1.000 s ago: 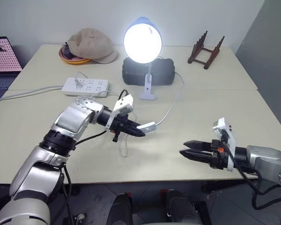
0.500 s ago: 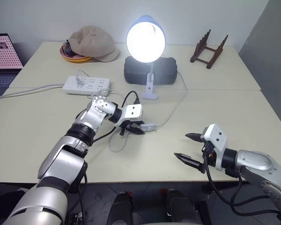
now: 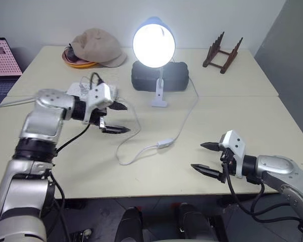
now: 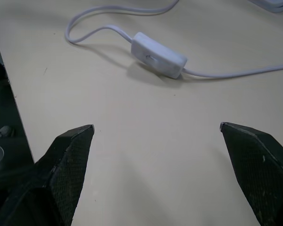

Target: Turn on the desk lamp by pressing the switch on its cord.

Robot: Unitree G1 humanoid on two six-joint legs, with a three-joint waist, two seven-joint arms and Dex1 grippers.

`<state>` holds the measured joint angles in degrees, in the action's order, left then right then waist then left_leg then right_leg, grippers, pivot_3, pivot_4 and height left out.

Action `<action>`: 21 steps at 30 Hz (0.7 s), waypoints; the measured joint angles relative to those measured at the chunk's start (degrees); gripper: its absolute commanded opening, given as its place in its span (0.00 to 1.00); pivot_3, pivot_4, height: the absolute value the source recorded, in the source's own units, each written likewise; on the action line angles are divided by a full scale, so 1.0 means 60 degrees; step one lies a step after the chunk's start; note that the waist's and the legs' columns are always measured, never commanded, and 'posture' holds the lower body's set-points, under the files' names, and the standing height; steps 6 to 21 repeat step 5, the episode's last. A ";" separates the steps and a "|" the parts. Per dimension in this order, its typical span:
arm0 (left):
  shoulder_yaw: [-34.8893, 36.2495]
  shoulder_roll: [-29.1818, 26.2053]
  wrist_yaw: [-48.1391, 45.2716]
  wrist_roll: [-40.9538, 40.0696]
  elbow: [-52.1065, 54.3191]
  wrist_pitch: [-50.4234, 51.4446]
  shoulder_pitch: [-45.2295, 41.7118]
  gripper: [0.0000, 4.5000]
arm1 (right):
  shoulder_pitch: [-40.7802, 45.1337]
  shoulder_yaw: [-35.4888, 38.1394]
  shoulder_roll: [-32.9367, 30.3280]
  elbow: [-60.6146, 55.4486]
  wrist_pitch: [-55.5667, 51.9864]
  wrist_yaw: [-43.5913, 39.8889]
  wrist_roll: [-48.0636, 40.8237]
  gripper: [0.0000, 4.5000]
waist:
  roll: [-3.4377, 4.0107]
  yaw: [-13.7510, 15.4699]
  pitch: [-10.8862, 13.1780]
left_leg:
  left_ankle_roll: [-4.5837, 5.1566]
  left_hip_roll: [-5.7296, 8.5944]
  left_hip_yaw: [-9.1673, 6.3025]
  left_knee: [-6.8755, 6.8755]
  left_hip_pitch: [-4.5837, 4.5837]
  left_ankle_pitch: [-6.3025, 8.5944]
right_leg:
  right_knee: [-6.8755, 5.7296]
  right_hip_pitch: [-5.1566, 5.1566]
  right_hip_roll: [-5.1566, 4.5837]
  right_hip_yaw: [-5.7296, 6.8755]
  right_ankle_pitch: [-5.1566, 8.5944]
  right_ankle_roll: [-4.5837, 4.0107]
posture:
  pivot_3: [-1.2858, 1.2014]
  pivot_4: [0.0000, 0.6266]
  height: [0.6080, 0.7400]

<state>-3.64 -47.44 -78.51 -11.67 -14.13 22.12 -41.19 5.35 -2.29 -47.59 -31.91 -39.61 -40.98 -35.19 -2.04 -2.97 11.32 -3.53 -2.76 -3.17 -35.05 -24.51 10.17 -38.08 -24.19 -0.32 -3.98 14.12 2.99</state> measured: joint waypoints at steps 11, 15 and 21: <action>0.0713 -0.0259 0.0890 -0.0423 0.1337 0.1204 0.1399 1.00 | 0.0215 0.0293 -0.0164 0.0674 0.0096 -0.0668 0.0031 1.00 | -0.0003 0.0099 0.0000 | -0.0001 0.0002 0.0002 -0.0015 0.0014 -0.0001 | -0.0001 0.0015 -0.0003 -0.0001 0.0018 -0.0037 | 0.52 0.24 1.00; 0.0713 -0.0259 0.0890 -0.0423 0.1337 0.1204 0.1399 1.00 | 0.0215 0.0293 -0.0164 0.0674 0.0096 -0.0668 0.0031 1.00 | -0.0003 0.0099 0.0000 | -0.0001 0.0002 0.0002 -0.0015 0.0014 -0.0001 | -0.0001 0.0015 -0.0003 -0.0001 0.0018 -0.0037 | 0.52 0.24 1.00; 0.0713 -0.0259 0.0890 -0.0423 0.1337 0.1204 0.1399 1.00 | 0.0215 0.0293 -0.0164 0.0674 0.0096 -0.0668 0.0031 1.00 | -0.0003 0.0099 0.0000 | -0.0001 0.0002 0.0002 -0.0015 0.0014 -0.0001 | -0.0001 0.0015 -0.0003 -0.0001 0.0018 -0.0037 | 0.52 0.24 1.00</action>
